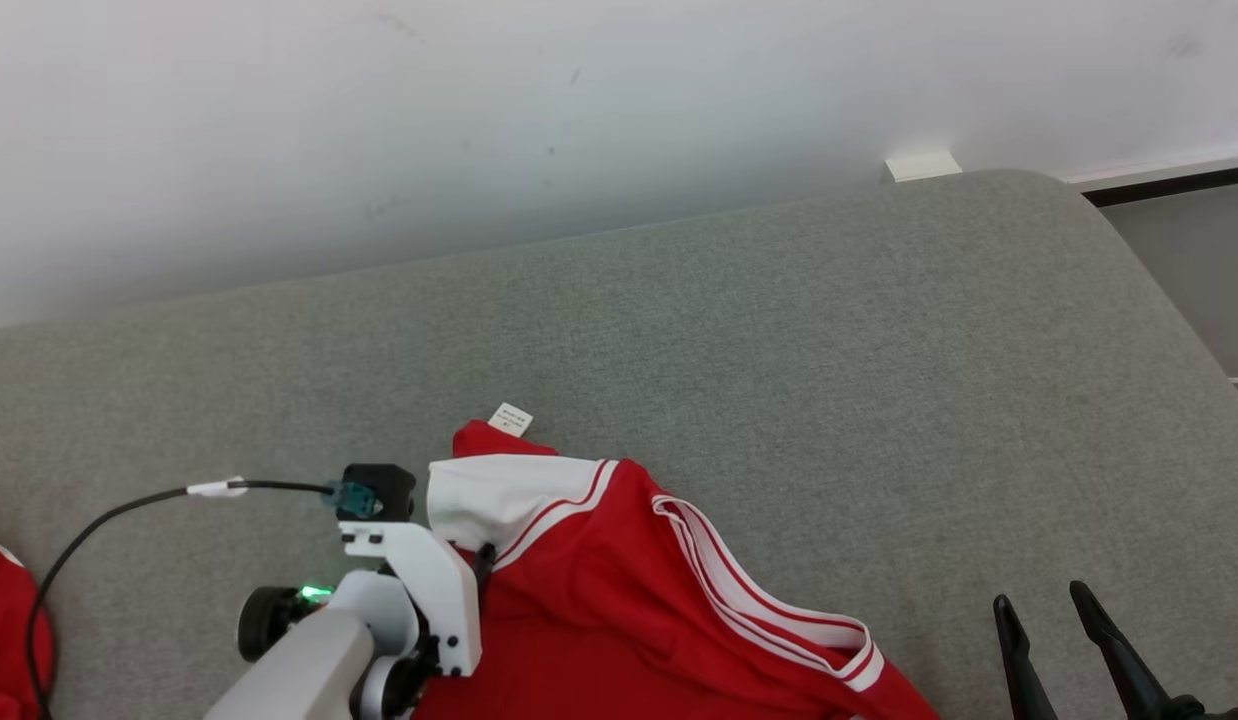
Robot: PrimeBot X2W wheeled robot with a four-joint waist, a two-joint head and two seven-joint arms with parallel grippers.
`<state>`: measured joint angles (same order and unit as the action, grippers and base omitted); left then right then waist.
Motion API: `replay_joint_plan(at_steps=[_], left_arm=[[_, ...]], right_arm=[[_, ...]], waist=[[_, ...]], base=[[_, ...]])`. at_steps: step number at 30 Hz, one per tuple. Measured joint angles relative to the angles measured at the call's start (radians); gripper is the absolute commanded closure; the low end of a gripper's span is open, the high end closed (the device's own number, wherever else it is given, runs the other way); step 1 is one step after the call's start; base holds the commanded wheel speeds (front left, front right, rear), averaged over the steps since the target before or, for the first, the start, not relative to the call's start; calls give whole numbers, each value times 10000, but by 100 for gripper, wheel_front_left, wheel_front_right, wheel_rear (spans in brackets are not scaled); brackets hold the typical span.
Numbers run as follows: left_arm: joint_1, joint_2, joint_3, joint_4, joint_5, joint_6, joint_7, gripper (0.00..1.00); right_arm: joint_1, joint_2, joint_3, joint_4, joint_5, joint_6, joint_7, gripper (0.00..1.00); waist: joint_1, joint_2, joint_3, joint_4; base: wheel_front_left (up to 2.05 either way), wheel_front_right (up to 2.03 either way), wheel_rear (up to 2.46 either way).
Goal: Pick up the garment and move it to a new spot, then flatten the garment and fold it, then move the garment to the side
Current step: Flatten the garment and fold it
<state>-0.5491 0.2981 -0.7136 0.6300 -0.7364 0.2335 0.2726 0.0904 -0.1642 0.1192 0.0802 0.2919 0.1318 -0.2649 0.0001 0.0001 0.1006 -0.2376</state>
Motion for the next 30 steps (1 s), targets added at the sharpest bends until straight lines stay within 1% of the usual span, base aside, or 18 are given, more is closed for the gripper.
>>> replay_joint_plan(at_steps=[3, 9, 10, 13, 16, 20, 25, 30], left_arm=[[-128, -92, -21, 255, 2, -104, 79, 0], [-363, -366, -251, 696, -63, -543, 282, 0], [-404, -385, -282, 765, -63, -591, 299, 100], [-439, -629, -278, 901, -267, -934, 278, 100], [-453, -809, -209, 1066, -387, -1024, 148, 100], [-511, -1041, -71, 1198, -387, -1001, -470, 100], [-918, -1116, 265, 1400, -226, -512, -1724, 100], [-1696, -922, 807, 1766, -113, -17, -2905, 100]], right_arm=[[-23, 27, 25, 31, 2, 0, 0, 0], [-68, 27, 61, 63, 25, 0, 0, 0], [-69, 23, 69, 67, 33, 0, 2, 0], [-75, 15, 82, 86, 33, 0, 2, 0], [-78, 4, 82, 113, 35, 0, 0, 0], [-88, 4, 71, 142, 48, 0, 0, 0], [-113, 2, 81, 155, 50, 0, 0, 0], [-186, -2, 190, 155, 50, 0, 2, 0]], waist=[[0, 0, 37, -54], [-1, 0, 64, -153], [-1, -1, 66, -167], [-1, 0, 61, -202], [-1, -1, 60, -218], [-1, 0, 55, -212], [-1, 0, 72, -194], [0, 0, 136, -220]], base=[[0, 0, 0], [0, 0, 0], [0, 0, 0], [0, 0, 0], [0, 0, 0], [0, 0, 0], [0, 0, 0], [0, 0, 0]])
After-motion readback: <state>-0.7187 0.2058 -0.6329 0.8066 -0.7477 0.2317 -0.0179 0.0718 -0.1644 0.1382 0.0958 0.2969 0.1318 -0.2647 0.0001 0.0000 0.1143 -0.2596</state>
